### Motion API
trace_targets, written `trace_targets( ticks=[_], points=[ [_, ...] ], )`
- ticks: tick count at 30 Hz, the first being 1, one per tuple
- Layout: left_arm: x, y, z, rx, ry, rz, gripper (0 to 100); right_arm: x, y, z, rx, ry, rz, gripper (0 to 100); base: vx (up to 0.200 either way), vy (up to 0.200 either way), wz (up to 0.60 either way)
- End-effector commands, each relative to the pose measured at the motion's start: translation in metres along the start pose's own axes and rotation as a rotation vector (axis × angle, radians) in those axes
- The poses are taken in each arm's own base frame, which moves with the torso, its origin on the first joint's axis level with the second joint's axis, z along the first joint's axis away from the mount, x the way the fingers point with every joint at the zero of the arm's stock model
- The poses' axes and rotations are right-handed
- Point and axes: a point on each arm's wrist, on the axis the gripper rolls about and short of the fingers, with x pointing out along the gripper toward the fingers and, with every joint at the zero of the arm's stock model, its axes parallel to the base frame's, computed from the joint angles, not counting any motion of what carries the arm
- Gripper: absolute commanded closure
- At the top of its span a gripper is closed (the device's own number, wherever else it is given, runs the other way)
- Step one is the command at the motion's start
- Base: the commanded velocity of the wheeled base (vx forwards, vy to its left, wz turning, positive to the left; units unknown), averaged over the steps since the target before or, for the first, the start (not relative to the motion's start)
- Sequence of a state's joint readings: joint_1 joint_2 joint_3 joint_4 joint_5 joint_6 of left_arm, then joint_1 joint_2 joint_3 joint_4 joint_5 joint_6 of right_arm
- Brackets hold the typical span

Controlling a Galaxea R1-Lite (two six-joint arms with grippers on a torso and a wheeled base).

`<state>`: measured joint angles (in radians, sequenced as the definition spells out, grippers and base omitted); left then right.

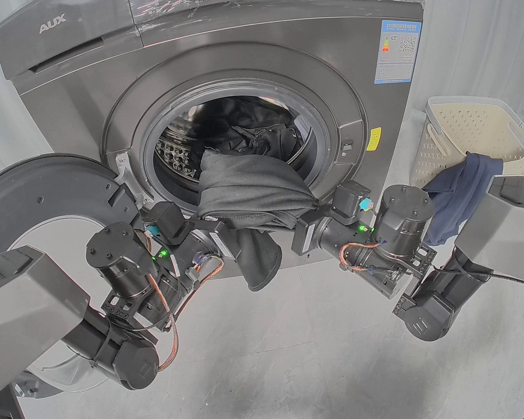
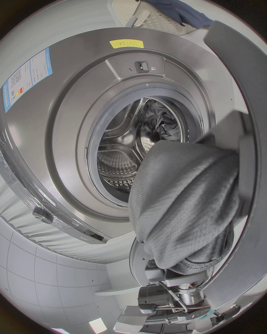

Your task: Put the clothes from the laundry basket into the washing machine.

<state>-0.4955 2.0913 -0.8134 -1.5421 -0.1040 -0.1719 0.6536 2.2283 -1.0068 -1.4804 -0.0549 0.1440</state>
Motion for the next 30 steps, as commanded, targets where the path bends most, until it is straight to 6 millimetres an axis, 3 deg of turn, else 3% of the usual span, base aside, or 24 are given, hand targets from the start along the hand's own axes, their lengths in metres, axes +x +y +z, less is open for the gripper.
trace_targets(
  ticks=[1, 3, 6, 8, 13, 21, 30],
  points=[
    [-0.006, -0.005, 0.015, -0.014, -0.028, -0.007, 100, -0.011, 0.006, 0.002, -0.002, 0.03, 0.026, 0, 0.0, 0.0, 0.0],
    [-0.018, -0.013, 0.027, -0.043, -0.036, -0.002, 100, -0.044, 0.011, 0.0, -0.033, 0.136, 0.088, 0, 0.0, 0.0, 0.0],
    [-0.032, -0.022, 0.032, -0.055, -0.019, -0.009, 100, -0.07, 0.015, 0.001, -0.058, 0.205, 0.153, 0, 0.0, 0.0, 0.0],
    [-0.053, -0.028, 0.038, -0.058, 0.007, -0.014, 100, -0.1, 0.021, 0.005, -0.065, 0.256, 0.209, 0, 0.0, 0.0, 0.0],
    [-0.088, -0.031, 0.042, -0.054, 0.062, -0.018, 100, -0.138, 0.027, 0.02, -0.053, 0.282, 0.241, 0, 0.0, 0.0, 0.0],
    [-0.093, -0.031, 0.032, -0.048, 0.11, -0.019, 100, -0.144, 0.021, 0.023, -0.053, 0.287, 0.211, 0, 0.0, 0.0, 0.0],
    [-0.092, -0.024, -0.005, 0.064, 0.242, 0.009, 100, -0.135, 0.008, 0.026, -0.049, 0.257, 0.112, 0, 0.0, 0.0, 0.0]
  ],
)
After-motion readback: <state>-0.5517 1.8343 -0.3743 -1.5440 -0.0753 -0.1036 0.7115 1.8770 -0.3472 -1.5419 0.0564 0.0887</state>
